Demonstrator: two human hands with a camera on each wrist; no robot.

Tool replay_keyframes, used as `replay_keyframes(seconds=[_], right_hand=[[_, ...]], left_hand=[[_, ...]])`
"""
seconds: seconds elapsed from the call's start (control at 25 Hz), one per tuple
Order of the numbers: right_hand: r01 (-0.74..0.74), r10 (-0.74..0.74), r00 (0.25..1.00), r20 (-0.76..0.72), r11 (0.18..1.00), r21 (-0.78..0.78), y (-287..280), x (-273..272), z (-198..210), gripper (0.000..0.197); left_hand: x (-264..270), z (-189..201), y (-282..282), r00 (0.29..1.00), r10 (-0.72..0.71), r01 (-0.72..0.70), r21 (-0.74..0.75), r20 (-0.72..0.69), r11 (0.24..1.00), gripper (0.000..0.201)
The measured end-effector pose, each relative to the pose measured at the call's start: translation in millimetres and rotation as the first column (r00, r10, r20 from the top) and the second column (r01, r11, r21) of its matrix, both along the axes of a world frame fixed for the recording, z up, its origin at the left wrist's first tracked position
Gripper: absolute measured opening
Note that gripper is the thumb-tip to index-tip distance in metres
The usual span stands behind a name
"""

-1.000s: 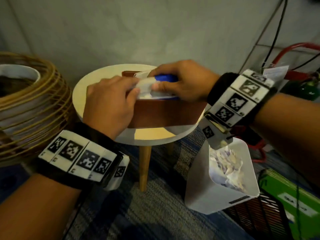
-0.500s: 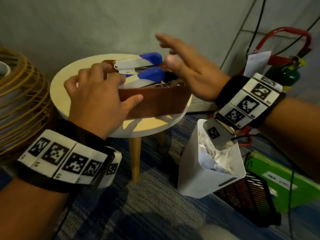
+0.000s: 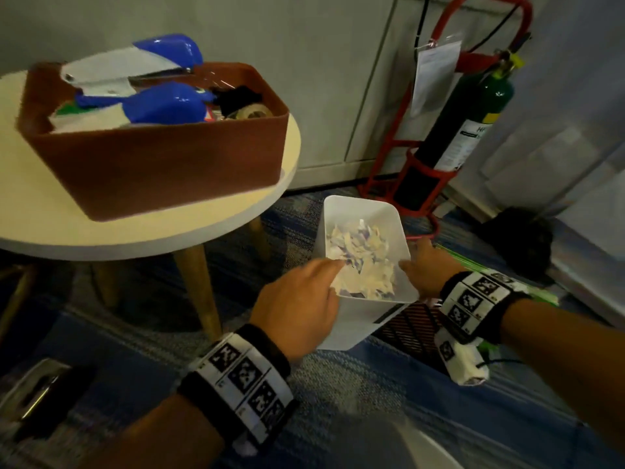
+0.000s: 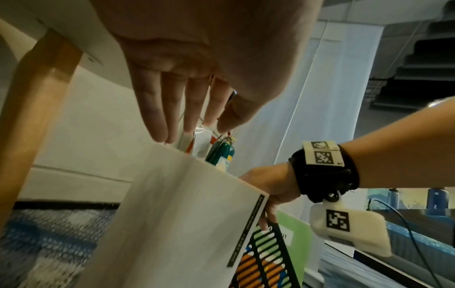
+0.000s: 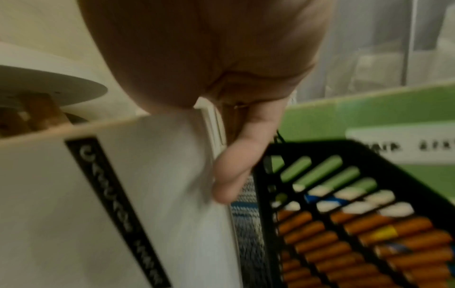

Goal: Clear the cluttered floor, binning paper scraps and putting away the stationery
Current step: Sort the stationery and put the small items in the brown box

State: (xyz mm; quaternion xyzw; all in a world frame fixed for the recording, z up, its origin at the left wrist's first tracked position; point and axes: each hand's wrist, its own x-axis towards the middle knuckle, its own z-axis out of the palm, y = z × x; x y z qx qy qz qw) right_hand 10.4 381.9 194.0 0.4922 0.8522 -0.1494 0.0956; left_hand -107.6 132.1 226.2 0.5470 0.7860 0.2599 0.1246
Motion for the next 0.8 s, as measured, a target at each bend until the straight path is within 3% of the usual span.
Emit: replay_keyframes(seconds=[0.12, 0.24, 0.36, 0.56, 0.68, 0.8], right_hand=[[-0.016, 0.012, 0.999, -0.043, 0.996, -0.082, -11, 1, -17, 0.036], [-0.019, 0.004, 0.993, -0.117, 0.992, -0.123, -13, -5, -12, 0.029], [-0.097, 0.083, 0.983, -0.161, 0.992, -0.079, -13, -25, 0, 0.026], [-0.062, 0.036, 0.972, -0.232, 0.993, -0.104, -12, -53, 9, 0.03], [-0.065, 0.058, 0.957, -0.284, 0.998, -0.015, -12, -26, 20, 0.041], [-0.035, 0.075, 0.955, -0.287, 0.989, 0.142, -13, 35, 22, 0.035]], left_hand=[[4, -17, 9, 1.0, -0.015, 0.016, -0.21, 0.005, 0.978, 0.054], [9, -29, 10, 0.999, -0.026, 0.033, -0.268, 0.029, 0.963, 0.058], [10, -36, 7, 1.0, -0.006, 0.01, -0.273, 0.018, 0.962, 0.063], [-4, -43, 6, 0.999, 0.027, -0.031, -0.252, -0.02, 0.967, 0.069], [-1, -41, 8, 0.998, 0.008, -0.023, -0.247, -0.061, 0.969, 0.071], [15, -31, 14, 0.986, -0.1, 0.081, -0.135, -0.134, 0.987, 0.066]])
